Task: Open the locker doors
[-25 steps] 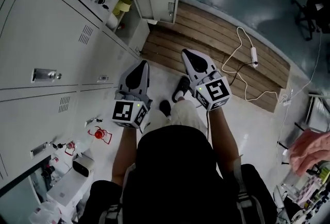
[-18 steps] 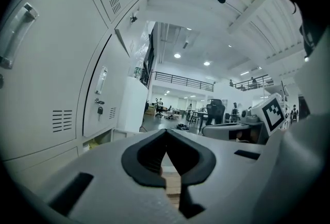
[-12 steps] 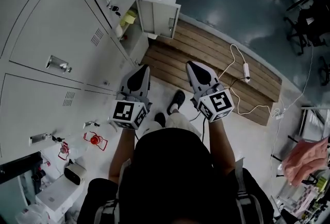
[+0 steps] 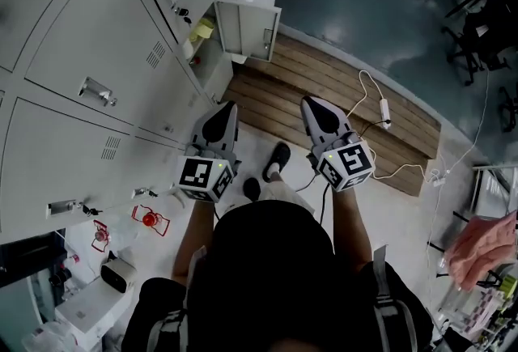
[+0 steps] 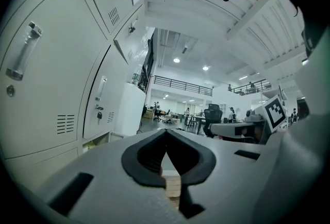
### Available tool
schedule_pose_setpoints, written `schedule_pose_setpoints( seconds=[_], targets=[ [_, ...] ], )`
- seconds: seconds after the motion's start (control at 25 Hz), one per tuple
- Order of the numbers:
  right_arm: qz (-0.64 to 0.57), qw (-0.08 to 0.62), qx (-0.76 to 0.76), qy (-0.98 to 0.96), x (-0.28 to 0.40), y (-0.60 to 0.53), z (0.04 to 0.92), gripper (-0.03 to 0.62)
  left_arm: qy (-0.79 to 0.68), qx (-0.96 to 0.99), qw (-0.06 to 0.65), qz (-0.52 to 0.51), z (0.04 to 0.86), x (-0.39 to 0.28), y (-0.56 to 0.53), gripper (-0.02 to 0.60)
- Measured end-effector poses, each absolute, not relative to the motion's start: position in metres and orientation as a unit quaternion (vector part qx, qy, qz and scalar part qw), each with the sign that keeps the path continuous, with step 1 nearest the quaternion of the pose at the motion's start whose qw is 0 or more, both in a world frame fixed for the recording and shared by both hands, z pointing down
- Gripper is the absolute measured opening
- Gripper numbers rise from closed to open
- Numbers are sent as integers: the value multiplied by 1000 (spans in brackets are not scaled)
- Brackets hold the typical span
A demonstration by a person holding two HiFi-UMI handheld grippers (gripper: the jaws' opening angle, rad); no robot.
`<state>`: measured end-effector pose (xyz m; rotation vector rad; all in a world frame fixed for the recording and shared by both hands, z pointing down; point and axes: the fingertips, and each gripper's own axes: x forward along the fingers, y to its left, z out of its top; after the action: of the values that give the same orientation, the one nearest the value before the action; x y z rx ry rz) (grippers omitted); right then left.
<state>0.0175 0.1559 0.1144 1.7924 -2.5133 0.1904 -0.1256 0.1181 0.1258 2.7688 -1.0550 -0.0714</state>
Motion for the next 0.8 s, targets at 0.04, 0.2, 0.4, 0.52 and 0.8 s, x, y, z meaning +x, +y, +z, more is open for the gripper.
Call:
schedule_pose_setpoints(
  seconds=[0.04,0.2,0.4,0.52,0.8],
  targets=[
    [61,25,580,-812,17,157,115,5,-354,931,88,-23,126,-126,119,15],
    [58,23,581,-811,14,162,113,5,-352,931,89,-22,126,-128,123,15],
    [66,16,583,-809,11,166,116,5,-353,931,93,-21,125,-130,125,15],
    [66,18,583,-810,9,165,118,5,-351,932,83,-18,126,-132,123,15],
    [66,23,586,-807,9,165,120,3,-355,930,94,-21,125,-134,121,15]
  ],
)
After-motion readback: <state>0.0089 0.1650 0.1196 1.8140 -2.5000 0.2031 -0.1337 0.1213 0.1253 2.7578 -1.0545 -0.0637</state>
